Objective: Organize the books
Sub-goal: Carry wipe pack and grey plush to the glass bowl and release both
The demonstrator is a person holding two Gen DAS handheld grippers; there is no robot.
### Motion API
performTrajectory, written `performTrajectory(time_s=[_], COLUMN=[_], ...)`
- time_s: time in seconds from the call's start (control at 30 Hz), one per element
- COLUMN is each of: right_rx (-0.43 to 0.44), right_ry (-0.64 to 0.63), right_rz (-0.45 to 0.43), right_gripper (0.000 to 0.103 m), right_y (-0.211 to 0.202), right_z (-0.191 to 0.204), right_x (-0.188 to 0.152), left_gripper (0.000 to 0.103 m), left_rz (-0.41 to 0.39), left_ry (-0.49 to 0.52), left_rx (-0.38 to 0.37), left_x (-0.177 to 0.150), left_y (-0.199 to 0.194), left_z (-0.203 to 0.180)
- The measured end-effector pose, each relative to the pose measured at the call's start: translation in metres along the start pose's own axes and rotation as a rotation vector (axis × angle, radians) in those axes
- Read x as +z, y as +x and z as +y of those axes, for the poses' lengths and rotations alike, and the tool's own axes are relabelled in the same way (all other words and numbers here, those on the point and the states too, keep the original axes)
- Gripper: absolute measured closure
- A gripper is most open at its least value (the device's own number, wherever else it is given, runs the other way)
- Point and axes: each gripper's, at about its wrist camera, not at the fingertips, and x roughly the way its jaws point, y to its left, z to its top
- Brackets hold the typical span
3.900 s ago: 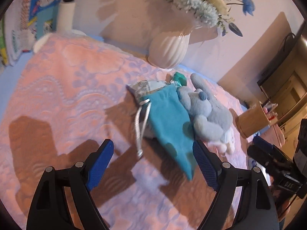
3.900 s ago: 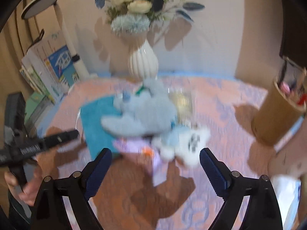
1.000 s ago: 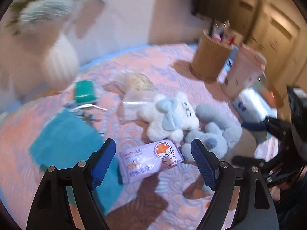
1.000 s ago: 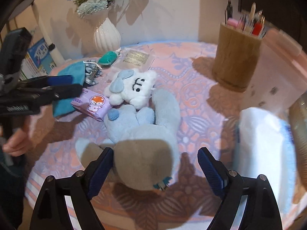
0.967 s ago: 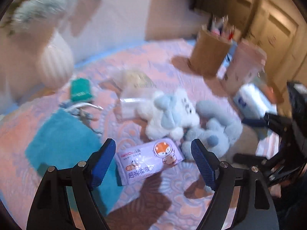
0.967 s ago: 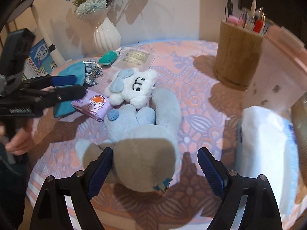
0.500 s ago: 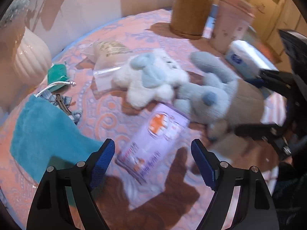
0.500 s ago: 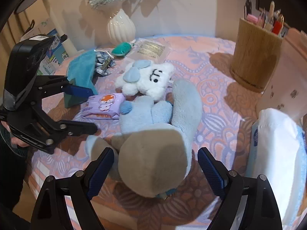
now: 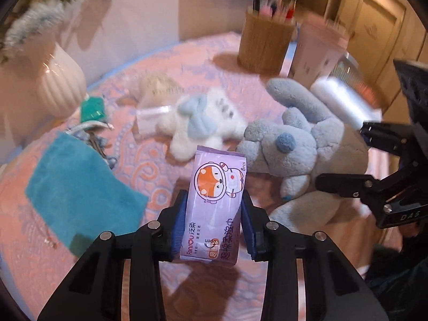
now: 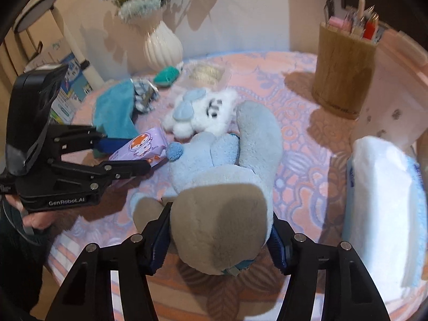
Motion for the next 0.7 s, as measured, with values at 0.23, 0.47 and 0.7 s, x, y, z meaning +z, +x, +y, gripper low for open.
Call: performTrajectory(time_s=[0.23,0.47,0.7], right_rx=[-0.02,-0.081,-0.141], right_ry=[0.026,0.147,0.324], right_rz=[-0.151,-0.233,-0.26], right_gripper=[0.042,0.042,0.042], right_y=[-0.066,-0.12,-0.152], right_z=[-0.004,-0.046,-0.119], right_x=[0.005,-0.004,-0.024], left_gripper=[0.069,0.069,0.069], left_rz=[-0.144,-0.192,-0.165], left_ry=[-0.026,0.027,0.12], left_rx=[-0.025,-0.089,-0.147], left_x=[0.022,0.066,0.099], left_y=[-0.049,-0.048,-0.02], left_z=[-0.025,-0.08,-0.148])
